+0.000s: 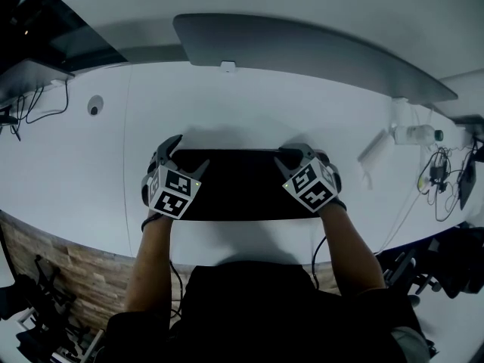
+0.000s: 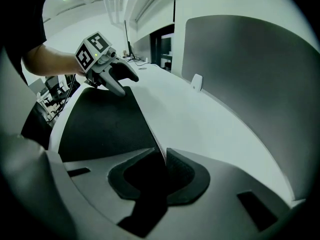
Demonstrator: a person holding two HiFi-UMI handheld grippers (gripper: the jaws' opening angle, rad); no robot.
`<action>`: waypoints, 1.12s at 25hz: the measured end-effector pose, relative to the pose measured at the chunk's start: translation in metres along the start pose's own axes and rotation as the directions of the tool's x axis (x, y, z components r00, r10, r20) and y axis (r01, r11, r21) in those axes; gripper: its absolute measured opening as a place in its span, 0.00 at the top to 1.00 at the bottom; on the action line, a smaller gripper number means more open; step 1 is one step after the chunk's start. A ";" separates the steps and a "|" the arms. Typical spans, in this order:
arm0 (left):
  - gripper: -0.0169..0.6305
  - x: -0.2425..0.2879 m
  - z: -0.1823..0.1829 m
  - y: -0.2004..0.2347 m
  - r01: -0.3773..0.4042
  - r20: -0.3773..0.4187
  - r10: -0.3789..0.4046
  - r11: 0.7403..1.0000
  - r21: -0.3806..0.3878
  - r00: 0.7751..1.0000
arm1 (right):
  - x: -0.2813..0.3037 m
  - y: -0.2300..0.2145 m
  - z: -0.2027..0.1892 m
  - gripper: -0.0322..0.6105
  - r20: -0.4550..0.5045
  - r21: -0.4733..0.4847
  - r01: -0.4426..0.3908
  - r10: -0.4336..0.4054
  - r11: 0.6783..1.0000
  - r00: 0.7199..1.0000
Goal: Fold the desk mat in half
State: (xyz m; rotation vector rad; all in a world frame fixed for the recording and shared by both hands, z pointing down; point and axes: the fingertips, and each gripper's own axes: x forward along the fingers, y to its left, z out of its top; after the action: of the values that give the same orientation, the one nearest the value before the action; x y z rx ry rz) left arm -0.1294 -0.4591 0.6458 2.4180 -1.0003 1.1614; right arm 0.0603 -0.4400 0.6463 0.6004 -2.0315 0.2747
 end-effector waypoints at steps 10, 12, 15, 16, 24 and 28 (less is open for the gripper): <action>0.44 -0.070 0.026 0.002 -0.009 0.175 0.030 0.993 -0.116 0.984 | -0.052 0.008 0.052 0.86 0.172 0.043 0.096 -0.102 0.994 0.980; 0.44 -0.088 0.028 -0.005 0.014 0.227 0.021 0.989 -0.150 0.974 | -0.065 0.019 0.063 0.91 0.219 0.051 0.117 -0.125 0.992 0.968; 0.44 -0.116 0.027 -0.012 0.028 0.286 0.024 0.984 -0.176 0.958 | -0.082 0.040 0.077 0.93 0.276 0.066 0.132 -0.146 0.989 0.950; 0.45 -0.125 0.025 -0.015 0.033 0.303 0.024 0.983 -0.181 0.953 | -0.088 0.048 0.079 0.94 0.289 0.072 0.135 -0.150 0.988 0.946; 0.78 -0.210 0.013 -0.040 0.008 0.425 0.060 0.988 -0.156 0.903 | -0.144 0.122 0.081 0.95 0.310 0.078 0.177 -0.193 0.981 0.931; 0.85 -0.236 0.009 -0.065 0.042 0.466 0.017 0.992 -0.115 0.885 | -0.178 0.152 0.080 0.95 0.345 0.133 0.196 -0.231 0.971 0.910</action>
State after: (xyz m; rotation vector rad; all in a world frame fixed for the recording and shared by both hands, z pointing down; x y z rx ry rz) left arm -0.1832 -0.3063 0.4617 2.6537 -1.1425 0.4911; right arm -0.0046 -0.2911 0.4603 0.9869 -2.2844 0.1373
